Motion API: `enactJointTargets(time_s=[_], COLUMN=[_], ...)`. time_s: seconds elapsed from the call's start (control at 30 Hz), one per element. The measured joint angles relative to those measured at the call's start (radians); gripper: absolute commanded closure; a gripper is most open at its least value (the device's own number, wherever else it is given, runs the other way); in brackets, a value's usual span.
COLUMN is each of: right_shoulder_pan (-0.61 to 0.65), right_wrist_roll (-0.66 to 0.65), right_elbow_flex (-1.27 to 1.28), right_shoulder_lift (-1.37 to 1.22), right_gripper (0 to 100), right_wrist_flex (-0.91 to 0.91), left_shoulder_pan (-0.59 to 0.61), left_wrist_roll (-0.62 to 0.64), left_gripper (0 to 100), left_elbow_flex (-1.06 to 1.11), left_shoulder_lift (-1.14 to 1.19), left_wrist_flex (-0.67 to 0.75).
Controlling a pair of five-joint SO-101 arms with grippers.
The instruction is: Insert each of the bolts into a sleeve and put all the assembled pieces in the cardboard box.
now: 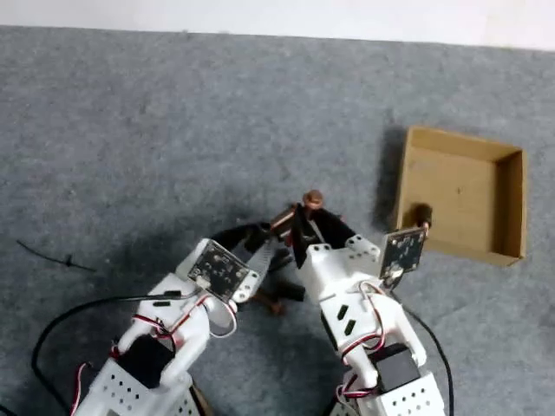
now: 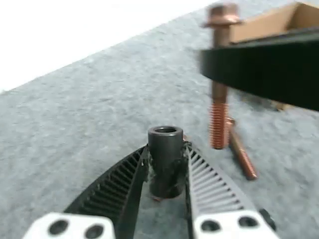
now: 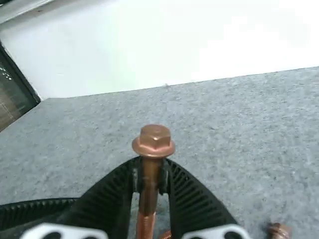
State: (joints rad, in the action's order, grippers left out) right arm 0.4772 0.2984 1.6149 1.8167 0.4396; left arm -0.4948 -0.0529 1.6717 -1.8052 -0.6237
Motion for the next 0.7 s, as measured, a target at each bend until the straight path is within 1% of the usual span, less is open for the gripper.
enactJointTargets(time_s=[0.2,0.33,0.47,0.7], right_shoulder_pan=[-0.003,-0.003,0.031,0.038], right_wrist_roll=[0.0,0.003,0.055,0.072], right_elbow_flex=[-0.009,-0.092,-0.135,-0.14], right_shoulder_lift=[0.002,0.003,0.003,0.003], right_gripper=[99.4,99.4,99.4,99.4], right_wrist_flex=[0.002,0.003,0.003,0.003], left_shoulder_pan=[-0.035,-0.034,-0.034,-0.034], left_wrist_roll=[0.0,0.0,0.0,0.0], left_gripper=[100,100,100,100], left_elbow_flex=[0.0,0.0,0.0,0.0], left_shoulder_lift=[-0.002,-0.002,-0.002,-0.002], left_wrist_flex=[-0.005,-0.005,-0.005,-0.021])
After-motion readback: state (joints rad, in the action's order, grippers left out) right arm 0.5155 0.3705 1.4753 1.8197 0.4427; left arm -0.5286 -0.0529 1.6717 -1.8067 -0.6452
